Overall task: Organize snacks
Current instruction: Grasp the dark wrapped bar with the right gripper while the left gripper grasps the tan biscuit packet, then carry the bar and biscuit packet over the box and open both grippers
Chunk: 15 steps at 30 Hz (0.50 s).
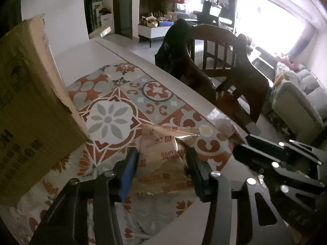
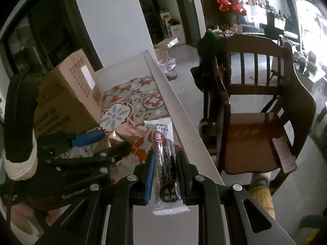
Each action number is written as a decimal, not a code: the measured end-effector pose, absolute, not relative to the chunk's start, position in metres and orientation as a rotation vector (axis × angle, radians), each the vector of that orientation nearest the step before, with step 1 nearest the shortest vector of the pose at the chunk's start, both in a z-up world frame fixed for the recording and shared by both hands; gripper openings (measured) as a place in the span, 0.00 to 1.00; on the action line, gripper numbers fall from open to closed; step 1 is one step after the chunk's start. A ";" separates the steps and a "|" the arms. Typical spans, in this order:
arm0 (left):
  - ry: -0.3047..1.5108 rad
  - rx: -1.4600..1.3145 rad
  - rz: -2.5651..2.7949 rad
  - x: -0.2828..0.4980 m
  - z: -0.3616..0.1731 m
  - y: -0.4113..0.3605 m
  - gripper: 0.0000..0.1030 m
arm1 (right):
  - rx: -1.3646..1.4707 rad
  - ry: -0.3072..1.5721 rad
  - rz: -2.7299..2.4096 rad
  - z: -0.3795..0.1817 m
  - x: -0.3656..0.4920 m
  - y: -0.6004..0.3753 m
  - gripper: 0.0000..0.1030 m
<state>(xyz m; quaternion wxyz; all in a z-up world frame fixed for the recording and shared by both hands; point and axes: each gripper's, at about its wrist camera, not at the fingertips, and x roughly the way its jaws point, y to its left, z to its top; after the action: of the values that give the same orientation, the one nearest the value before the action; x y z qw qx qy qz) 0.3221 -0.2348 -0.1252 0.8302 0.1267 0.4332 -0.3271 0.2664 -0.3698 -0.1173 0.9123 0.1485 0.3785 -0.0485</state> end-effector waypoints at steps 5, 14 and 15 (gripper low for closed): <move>0.889 0.256 -0.668 0.316 -0.121 -0.228 0.40 | 0.311 0.783 -0.092 -0.117 0.265 -0.369 0.21; 0.800 0.222 -0.594 0.293 -0.091 -0.201 0.40 | 0.319 0.757 -0.061 -0.106 0.257 -0.361 0.21; 0.794 0.216 -0.591 0.291 -0.089 -0.199 0.40 | 0.315 0.753 -0.058 -0.103 0.255 -0.359 0.21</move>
<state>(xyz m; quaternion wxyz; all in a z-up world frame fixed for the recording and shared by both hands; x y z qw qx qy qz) 0.2914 -0.1986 -0.0887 0.8744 0.1035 0.3803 -0.2830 0.2554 -0.3587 -0.1031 0.9174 0.1532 0.3661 -0.0280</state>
